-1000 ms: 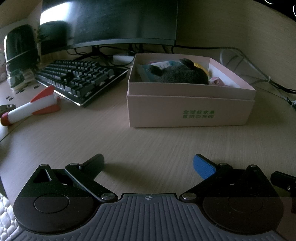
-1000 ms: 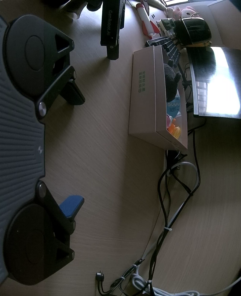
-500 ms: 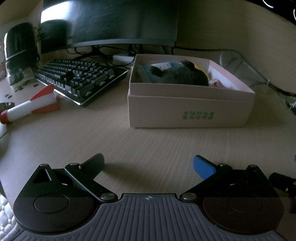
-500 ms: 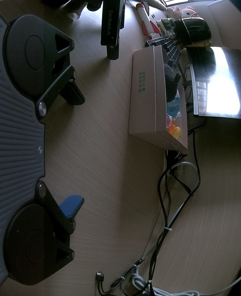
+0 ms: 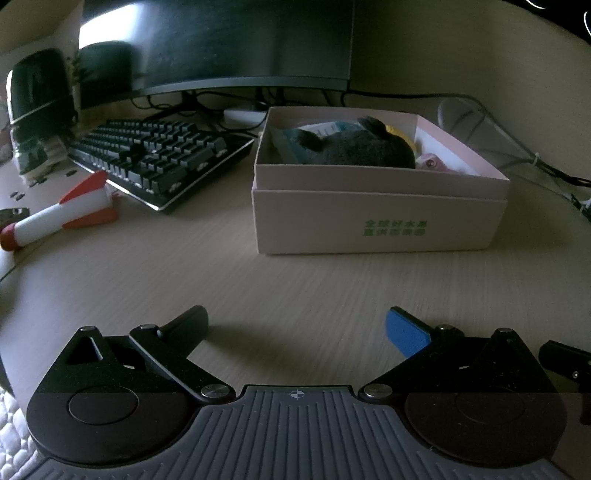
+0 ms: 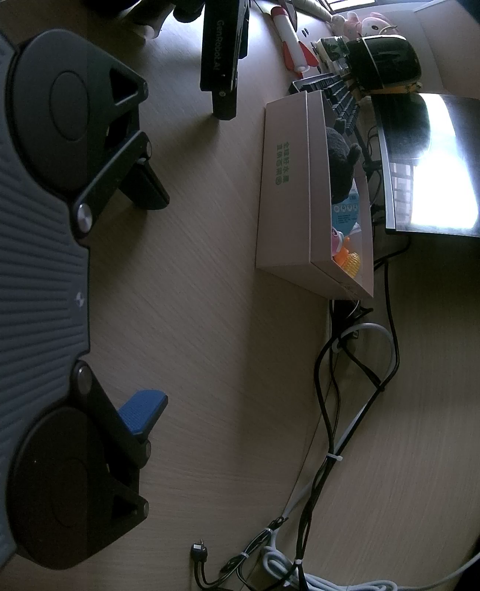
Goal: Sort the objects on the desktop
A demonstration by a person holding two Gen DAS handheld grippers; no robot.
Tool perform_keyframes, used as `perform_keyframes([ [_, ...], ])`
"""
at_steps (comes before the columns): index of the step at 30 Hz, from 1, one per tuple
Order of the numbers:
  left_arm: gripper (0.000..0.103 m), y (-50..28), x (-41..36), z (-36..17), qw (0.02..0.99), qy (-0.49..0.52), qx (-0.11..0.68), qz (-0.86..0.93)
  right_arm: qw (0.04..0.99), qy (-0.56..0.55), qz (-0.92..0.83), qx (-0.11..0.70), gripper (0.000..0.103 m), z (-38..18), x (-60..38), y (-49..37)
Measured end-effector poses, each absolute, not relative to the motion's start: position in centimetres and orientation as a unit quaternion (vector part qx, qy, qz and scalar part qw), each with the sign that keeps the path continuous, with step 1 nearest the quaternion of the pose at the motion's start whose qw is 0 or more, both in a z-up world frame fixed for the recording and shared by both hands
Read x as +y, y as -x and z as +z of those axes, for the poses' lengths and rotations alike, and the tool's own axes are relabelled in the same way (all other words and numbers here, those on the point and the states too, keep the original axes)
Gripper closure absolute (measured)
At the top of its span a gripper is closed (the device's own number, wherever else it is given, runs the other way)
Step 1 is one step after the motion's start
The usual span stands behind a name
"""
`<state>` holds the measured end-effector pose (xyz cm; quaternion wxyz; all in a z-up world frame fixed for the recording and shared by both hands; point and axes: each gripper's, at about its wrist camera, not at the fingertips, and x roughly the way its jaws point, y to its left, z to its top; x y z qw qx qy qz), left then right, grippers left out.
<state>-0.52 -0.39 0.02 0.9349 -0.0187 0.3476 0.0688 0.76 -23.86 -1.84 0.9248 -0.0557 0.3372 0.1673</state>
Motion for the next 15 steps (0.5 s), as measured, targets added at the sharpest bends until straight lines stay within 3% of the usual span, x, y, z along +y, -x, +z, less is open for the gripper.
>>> perform_keyframes([
  [15,0.000,0.43,-0.43,-0.02,0.935,0.017,0.348,0.069,0.925,0.056,0.167,0.337,0.000,-1.84,-23.88,-0.75],
])
